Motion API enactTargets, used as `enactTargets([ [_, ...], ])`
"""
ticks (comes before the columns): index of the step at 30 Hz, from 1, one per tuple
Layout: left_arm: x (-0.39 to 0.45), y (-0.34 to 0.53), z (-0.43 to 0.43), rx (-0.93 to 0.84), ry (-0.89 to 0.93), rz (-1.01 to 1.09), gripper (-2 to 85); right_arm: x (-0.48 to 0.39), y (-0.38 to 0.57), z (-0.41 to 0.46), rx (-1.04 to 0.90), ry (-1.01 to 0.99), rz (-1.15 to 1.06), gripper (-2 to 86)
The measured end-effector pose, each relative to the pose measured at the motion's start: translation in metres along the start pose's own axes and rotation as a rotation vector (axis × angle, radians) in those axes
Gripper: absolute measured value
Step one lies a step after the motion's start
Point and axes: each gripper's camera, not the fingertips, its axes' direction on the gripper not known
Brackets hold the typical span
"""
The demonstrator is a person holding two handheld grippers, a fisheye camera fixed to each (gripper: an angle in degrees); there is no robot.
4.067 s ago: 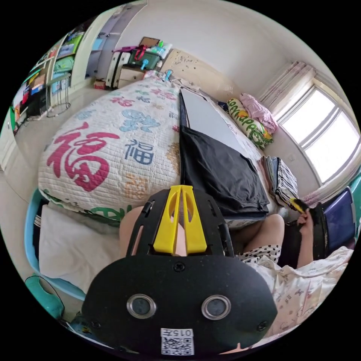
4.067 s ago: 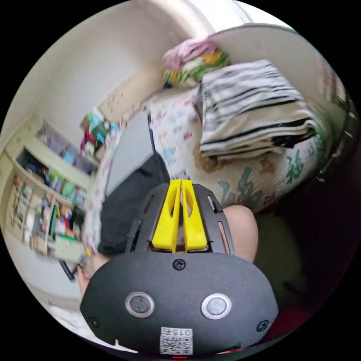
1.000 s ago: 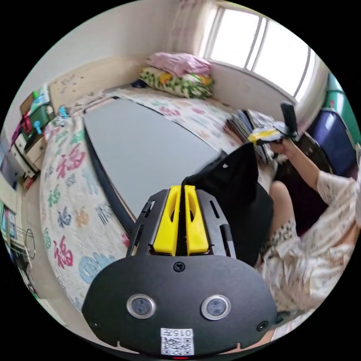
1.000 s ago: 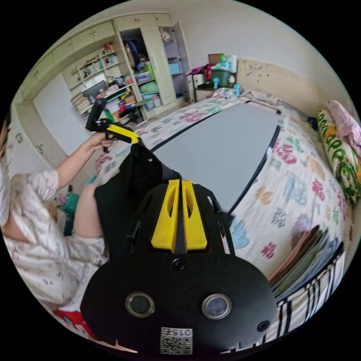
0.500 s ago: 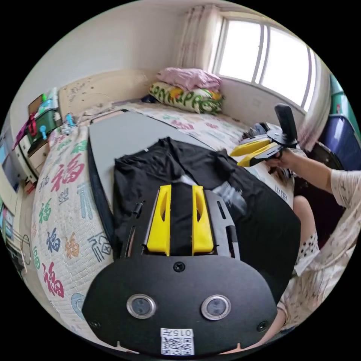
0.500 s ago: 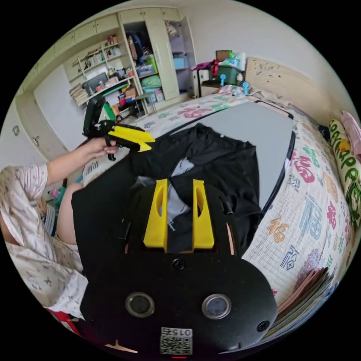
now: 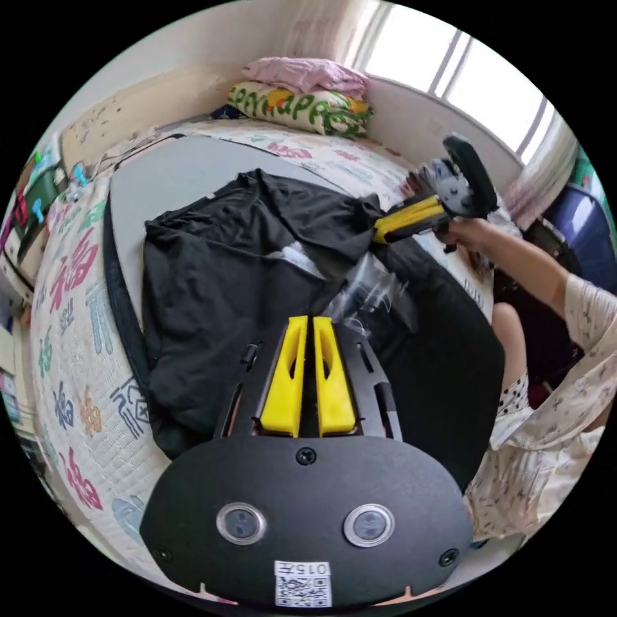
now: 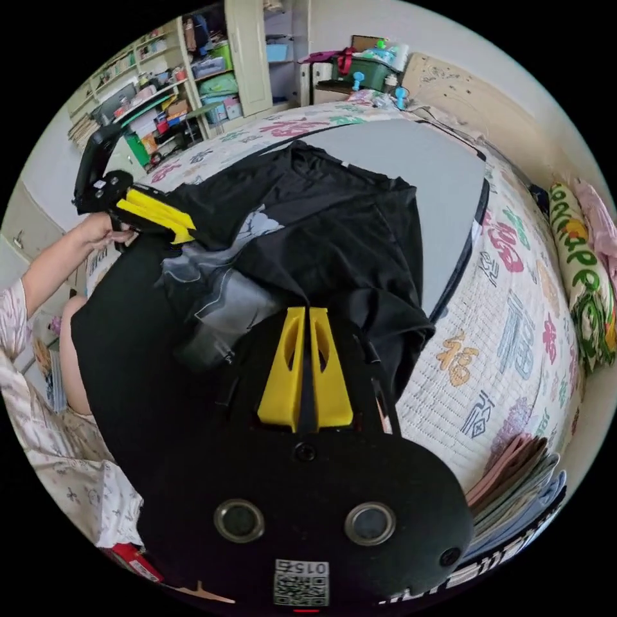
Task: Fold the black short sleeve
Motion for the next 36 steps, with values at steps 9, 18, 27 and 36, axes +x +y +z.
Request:
enactTargets([
  [9, -0.196, 0.194, -0.107, 0.395, -0.385, -0.757, 6.0, 0.192, 0.046, -0.052, 0.3, 0.066, 0.935, 0.7],
  [18, -0.157, 0.158, -0.083, 0.401, -0.318, -0.519, 5.6, 0.137, -0.023, -0.065, 0.315, 0.153, 0.62, 1.1],
  [27, -0.161, 0.006, 0.067, 0.172, -0.153, -0.445, 0.9, 0.065, -0.142, -0.003, 0.121, 0.152, 0.4, -0.8],
  [36, -0.18, -0.051, 0.132, 0.102, -0.264, -0.485, -0.7, 0.053, -0.181, 0.014, 0.029, 0.346, 0.434, -0.9],
])
